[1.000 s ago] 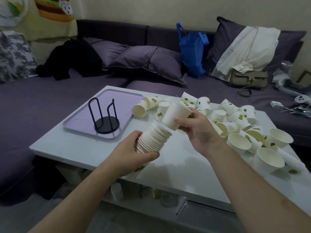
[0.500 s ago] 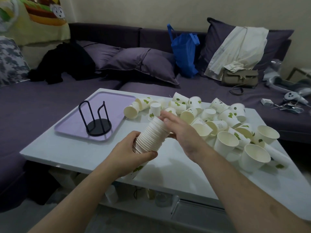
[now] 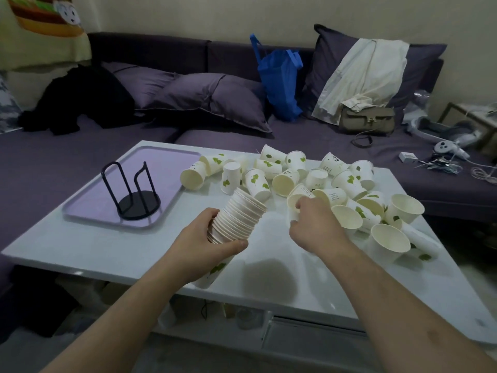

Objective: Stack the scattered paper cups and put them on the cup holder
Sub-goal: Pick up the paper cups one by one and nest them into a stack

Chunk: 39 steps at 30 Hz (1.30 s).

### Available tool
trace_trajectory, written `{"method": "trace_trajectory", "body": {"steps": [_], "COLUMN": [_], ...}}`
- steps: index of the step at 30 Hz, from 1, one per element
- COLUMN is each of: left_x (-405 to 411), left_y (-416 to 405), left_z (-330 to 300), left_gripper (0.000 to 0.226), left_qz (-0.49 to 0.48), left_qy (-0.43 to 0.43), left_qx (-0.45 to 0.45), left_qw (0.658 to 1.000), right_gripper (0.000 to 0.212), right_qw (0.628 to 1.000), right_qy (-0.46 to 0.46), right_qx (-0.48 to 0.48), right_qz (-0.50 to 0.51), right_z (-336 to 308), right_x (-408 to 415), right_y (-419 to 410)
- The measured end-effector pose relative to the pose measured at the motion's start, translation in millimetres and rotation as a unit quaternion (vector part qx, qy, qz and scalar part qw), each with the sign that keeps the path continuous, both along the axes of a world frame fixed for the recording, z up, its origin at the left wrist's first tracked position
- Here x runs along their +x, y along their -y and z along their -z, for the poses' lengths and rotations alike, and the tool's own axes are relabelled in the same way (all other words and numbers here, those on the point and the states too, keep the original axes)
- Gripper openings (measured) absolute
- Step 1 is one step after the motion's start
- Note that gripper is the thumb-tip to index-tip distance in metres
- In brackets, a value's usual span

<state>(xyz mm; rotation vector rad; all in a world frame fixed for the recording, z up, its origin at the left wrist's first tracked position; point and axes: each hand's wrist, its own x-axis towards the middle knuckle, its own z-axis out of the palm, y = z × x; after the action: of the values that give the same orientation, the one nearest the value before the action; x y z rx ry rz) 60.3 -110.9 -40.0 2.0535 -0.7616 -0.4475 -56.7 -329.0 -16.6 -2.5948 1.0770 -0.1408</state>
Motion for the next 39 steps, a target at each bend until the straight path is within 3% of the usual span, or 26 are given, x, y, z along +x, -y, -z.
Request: {"method": "trace_trajectory", "body": {"steps": [4,7,11,14,17,19,25,28,31,32,34,36,39], "left_x": [-1,-2,-1,-3,-6,-8,-13,-16,-18,-19,-19,-20,-22], "left_y": [5,8,11,13,14,16,22,24,26,27,27,28,28], "left_z": [0,0,1,2,1,1,-2,-2,-2,-2,-2,-2,-1], "left_gripper": [0.062,0.061,0.062,0.062,0.061,0.060,0.063,0.065,0.063,0.063,0.062,0.061,0.060], "left_qz": [0.003,0.004,0.014,0.020,0.023,0.023,0.028,0.034,0.042,0.043,0.043,0.041,0.043], "left_qy": [-0.004,0.000,0.012,0.020,0.027,0.028,0.040,0.038,0.030,0.028,0.026,0.024,0.018], "left_qx": [-0.001,-0.002,0.009,0.019,0.028,0.028,0.022,0.023,0.020,0.019,0.017,0.014,0.008], "left_qw": [1.000,1.000,1.000,0.999,0.999,0.999,0.999,0.998,0.998,0.999,0.999,0.999,0.999], "right_gripper": [0.011,0.015,0.016,0.014,0.022,0.027,0.016,0.020,0.024,0.022,0.010,0.012,0.024], "right_qw": [0.999,0.986,0.940,0.897,0.852,0.839,0.865,0.865,0.859,0.867,0.918,0.970,0.995], "right_qy": [0.039,0.164,0.338,0.423,0.448,0.432,0.335,0.284,0.310,0.331,0.334,0.234,0.073], "right_qx": [-0.016,0.002,0.047,0.127,0.267,0.326,0.338,0.378,0.384,0.359,0.212,0.044,-0.025], "right_qz": [-0.010,-0.015,-0.011,-0.003,-0.032,-0.060,-0.158,-0.168,-0.133,-0.100,-0.016,0.042,0.066], "right_z": [10,6,-11,-14,-18,-19,-13,-13,-18,-19,-19,-13,-3], "right_x": [-2,-3,-7,-6,-6,-8,-14,-21,-29,-32,-38,-45,-51], "right_y": [7,12,8,8,0,-6,-9,-7,-1,2,12,24,33]}}
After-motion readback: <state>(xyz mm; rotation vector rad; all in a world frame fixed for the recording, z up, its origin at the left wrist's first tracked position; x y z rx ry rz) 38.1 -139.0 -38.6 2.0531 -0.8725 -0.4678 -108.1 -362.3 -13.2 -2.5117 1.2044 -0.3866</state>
